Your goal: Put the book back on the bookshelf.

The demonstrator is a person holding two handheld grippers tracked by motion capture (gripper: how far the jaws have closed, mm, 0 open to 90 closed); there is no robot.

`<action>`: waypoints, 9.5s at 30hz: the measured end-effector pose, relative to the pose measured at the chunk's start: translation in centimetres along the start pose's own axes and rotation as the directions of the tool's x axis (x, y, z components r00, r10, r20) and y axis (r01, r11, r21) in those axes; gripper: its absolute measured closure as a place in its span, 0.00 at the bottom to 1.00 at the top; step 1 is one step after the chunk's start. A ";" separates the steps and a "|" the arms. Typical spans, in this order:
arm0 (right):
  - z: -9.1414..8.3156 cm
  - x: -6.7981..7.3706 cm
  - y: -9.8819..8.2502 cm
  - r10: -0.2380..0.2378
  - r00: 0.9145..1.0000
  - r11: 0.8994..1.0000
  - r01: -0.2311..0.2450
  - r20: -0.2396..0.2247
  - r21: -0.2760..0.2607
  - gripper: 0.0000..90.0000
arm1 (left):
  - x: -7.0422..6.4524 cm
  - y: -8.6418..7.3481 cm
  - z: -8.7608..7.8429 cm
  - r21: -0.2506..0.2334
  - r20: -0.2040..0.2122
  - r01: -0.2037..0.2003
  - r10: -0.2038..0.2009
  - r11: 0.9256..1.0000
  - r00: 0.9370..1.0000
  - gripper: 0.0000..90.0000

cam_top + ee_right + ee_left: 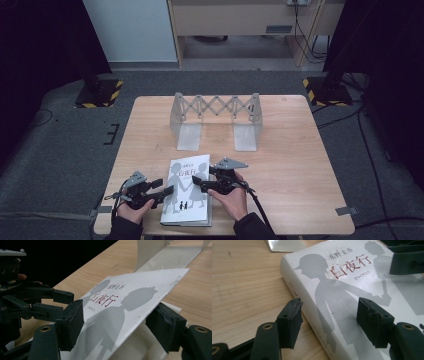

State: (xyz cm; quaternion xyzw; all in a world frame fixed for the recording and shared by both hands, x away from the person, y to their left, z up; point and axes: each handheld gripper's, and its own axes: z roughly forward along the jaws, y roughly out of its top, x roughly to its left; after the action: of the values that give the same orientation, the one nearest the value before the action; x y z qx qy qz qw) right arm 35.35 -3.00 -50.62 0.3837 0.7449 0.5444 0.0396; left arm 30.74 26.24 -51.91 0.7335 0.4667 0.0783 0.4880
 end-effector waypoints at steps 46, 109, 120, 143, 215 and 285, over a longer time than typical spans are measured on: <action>-0.3 0.4 1.8 -0.051 0.999 0.998 0.051 0.003 0.022 0.30 | -0.1 0.0 0.0 -0.012 0.009 -0.014 0.014 1.000 1.000 0.27; -0.3 -0.3 2.7 0.214 0.925 0.976 -0.216 -0.315 0.029 0.86 | -0.1 0.7 1.2 -0.078 0.171 0.097 -0.083 0.992 0.982 0.01; -1.1 -1.0 2.7 0.173 0.921 0.983 -0.181 -0.348 0.009 0.86 | 0.2 0.8 2.3 -0.063 0.242 0.119 -0.101 0.991 0.965 0.00; -1.2 -2.4 1.1 0.043 0.985 0.999 -0.040 -0.170 0.024 0.66 | 0.5 0.1 4.5 0.117 0.290 0.231 -0.255 0.966 0.922 0.02; -1.7 -4.0 -1.5 0.132 0.989 0.991 -0.131 -0.067 0.026 0.52 | -0.2 0.7 4.5 0.073 0.266 0.193 -0.206 0.979 0.942 0.19; -13.8 -14.4 -1.7 -0.034 0.927 0.997 0.007 0.374 0.072 0.26 | -4.3 8.7 1.1 -0.111 0.220 0.065 -0.040 0.992 0.975 0.58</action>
State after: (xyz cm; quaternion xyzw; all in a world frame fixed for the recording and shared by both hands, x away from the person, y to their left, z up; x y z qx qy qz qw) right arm 38.04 -22.78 -51.62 0.4741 0.7459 0.4344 0.1736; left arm 34.29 21.45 -44.18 0.6950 0.4244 0.0121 0.5803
